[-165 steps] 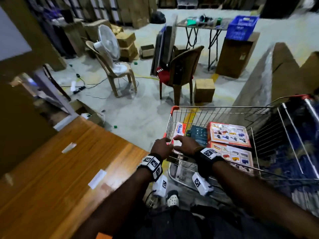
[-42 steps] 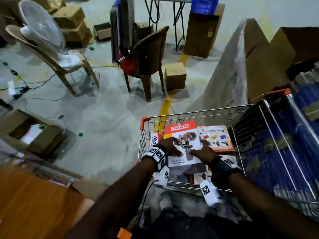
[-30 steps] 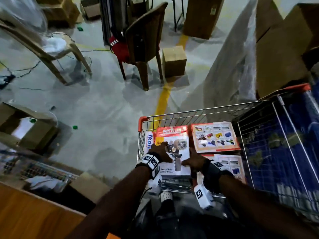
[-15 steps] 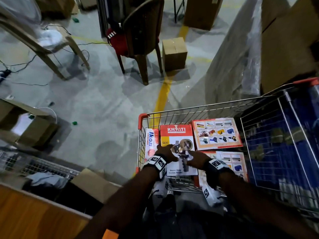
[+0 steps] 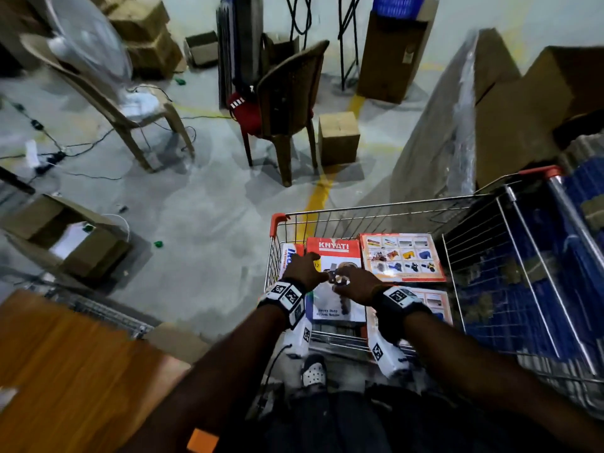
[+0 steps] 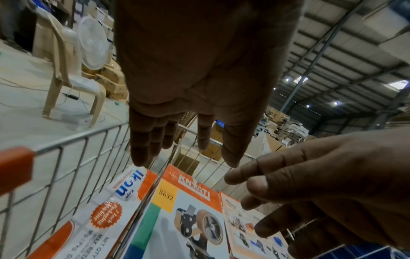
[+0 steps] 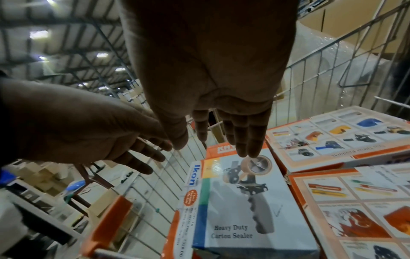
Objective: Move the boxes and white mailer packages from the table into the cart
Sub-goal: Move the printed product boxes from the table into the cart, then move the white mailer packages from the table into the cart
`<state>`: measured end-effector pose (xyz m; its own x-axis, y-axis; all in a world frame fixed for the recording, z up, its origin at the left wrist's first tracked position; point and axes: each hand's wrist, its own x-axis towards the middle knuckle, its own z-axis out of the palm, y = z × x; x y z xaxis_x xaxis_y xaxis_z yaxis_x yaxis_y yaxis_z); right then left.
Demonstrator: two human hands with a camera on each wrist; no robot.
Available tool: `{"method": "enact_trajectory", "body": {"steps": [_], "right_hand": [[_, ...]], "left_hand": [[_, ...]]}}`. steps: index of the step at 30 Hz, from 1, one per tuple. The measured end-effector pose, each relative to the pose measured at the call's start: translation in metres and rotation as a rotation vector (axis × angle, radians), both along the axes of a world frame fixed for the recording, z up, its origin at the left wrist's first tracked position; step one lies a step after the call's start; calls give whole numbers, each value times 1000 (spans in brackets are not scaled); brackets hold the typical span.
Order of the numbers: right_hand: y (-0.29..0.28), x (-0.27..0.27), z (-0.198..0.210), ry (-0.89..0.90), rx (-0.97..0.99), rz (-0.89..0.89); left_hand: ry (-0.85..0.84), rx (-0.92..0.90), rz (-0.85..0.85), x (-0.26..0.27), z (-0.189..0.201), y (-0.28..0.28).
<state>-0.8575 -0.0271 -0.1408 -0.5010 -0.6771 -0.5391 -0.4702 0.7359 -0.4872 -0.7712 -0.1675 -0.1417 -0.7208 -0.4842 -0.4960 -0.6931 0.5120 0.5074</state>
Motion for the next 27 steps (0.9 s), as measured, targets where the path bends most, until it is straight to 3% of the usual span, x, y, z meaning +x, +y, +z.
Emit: {"method": "enact_trajectory", "body": {"steps": [11, 18, 27], "right_hand": [[34, 83, 62, 201, -171, 90], [57, 158, 79, 233, -286, 110], [37, 265, 103, 216, -415, 224]], "left_hand": [[223, -222, 125, 106, 65, 52], [227, -348, 174, 193, 82, 94], [204, -394, 368, 319, 104, 101]]}}
